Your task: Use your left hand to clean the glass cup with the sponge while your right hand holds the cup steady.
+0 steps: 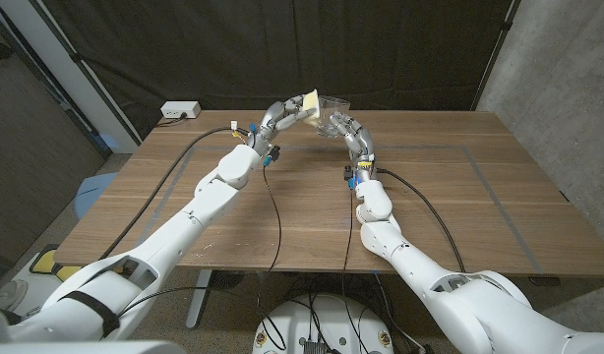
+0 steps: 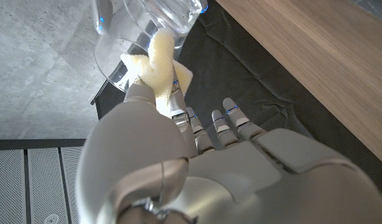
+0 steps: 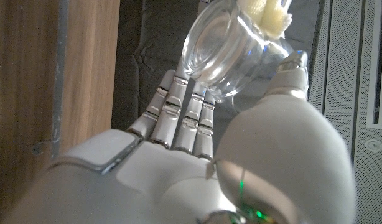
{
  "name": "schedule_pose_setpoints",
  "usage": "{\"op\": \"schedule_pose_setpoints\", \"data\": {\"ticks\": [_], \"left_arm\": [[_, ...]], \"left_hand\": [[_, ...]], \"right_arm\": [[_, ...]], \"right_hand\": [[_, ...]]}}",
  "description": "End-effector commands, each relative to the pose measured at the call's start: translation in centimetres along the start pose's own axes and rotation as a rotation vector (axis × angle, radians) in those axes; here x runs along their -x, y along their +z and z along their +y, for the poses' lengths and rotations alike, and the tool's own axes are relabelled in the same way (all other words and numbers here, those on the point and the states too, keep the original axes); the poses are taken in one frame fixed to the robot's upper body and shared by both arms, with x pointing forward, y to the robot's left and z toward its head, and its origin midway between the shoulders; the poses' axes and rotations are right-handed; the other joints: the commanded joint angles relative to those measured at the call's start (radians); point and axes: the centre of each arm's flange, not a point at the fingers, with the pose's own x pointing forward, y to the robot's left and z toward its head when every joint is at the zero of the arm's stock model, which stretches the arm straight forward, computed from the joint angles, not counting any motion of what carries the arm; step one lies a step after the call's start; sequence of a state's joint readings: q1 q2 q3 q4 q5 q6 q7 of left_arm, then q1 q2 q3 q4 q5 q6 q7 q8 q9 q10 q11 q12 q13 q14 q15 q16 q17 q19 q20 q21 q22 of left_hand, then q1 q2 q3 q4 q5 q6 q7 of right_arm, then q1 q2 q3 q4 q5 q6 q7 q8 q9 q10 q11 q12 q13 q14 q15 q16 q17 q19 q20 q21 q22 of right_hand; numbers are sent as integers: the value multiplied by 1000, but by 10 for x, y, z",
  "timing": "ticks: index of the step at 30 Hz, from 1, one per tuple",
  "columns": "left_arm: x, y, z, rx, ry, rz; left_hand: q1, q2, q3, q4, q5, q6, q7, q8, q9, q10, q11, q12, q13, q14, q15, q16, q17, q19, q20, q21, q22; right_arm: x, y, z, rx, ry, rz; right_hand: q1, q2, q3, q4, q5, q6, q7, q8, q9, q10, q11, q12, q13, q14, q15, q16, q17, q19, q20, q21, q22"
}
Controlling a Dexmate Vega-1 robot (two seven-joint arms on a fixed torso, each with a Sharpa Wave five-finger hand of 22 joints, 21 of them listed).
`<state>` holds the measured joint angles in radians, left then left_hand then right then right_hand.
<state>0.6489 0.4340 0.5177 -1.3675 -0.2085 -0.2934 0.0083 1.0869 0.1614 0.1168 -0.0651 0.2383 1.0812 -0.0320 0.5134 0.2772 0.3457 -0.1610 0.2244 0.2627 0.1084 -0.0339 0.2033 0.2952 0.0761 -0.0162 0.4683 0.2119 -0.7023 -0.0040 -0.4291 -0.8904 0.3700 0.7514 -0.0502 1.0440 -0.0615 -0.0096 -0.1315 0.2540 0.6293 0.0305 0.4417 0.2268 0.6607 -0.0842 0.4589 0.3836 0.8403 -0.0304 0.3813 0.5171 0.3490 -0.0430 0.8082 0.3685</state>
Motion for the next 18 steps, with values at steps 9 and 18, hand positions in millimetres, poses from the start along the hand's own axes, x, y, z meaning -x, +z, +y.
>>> {"op": "schedule_pose_setpoints", "data": {"ticks": [9,18], "left_arm": [[9,-11,-9,-65,-68,77],[14,-9,-8,-79,-60,89]], "left_hand": [[58,12,27,-11,-9,24,32,33,25,-5,9,17,8,-13,-100,-1,9,4,-27,15,1],[67,9,38,-14,-20,22,39,44,38,-9,14,21,9,-17,-92,-1,11,2,-27,19,1]], "right_arm": [[-8,18,-6,-94,-24,-70],[-7,19,-8,-88,-15,-69]], "right_hand": [[213,216,36,28,6,187,-177,11,11,76,-74,-1,5,88,-213,-1,10,-2,-152,14,1],[214,214,36,27,6,185,-177,11,12,79,-74,-1,7,89,-213,-1,12,-2,-152,20,1]]}}
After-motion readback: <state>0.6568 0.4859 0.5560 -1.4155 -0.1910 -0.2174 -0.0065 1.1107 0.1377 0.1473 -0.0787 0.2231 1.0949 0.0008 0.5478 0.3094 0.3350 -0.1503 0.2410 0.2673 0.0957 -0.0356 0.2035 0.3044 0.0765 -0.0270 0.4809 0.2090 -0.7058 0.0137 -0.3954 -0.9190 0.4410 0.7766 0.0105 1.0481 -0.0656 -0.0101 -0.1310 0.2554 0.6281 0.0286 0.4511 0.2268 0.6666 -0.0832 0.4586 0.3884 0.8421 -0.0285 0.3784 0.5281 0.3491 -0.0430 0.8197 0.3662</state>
